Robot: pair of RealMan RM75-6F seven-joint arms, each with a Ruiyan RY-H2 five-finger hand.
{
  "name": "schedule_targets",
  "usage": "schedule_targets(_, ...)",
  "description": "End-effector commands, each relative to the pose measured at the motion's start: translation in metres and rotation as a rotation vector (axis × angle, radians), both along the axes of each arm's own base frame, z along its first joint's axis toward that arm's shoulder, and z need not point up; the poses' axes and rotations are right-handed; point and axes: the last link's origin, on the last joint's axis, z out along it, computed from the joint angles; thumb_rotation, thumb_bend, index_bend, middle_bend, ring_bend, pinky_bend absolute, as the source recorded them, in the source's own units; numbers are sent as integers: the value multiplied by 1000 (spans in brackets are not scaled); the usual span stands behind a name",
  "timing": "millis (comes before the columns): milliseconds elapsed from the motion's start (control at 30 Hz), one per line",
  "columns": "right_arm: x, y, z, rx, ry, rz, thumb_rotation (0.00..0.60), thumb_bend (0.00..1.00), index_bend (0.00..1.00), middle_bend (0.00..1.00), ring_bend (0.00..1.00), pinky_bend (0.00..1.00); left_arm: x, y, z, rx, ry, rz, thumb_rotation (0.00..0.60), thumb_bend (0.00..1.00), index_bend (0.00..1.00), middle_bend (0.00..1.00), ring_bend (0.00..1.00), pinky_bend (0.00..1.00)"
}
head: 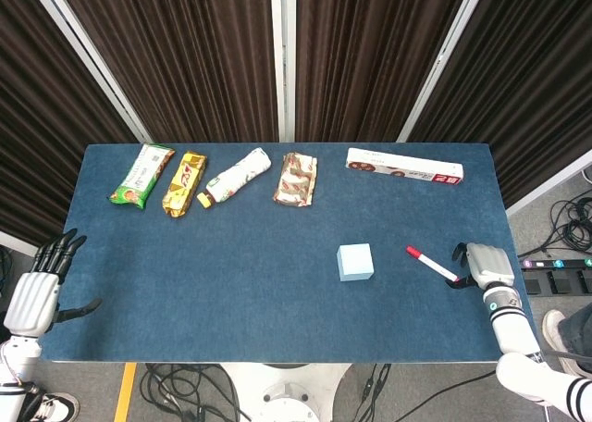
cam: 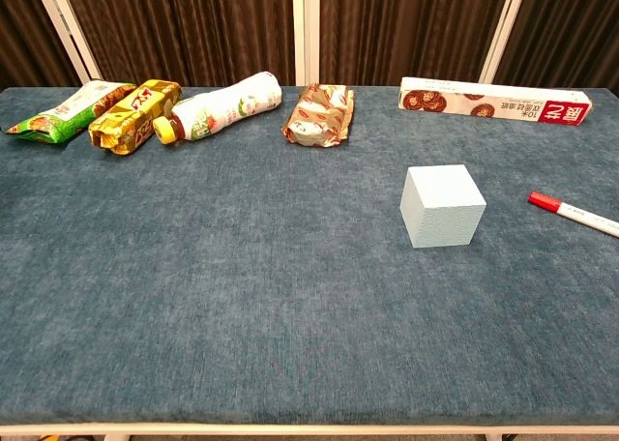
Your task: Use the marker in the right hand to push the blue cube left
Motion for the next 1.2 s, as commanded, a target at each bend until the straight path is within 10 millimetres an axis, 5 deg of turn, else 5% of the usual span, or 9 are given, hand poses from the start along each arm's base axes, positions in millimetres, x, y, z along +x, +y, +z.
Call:
schedule_targets(33,-3,-1,-3,8,5,-11,512,90,427,458,986,1000,0,1,-2,-7,3,1,600,35,111,20,0,0)
schedule_targets(1200,0,-19,-31,3,-9,-57,555,172,467,484,999,1000,0,3,-3,-36,-32,-6,600,34,111,19,0,0)
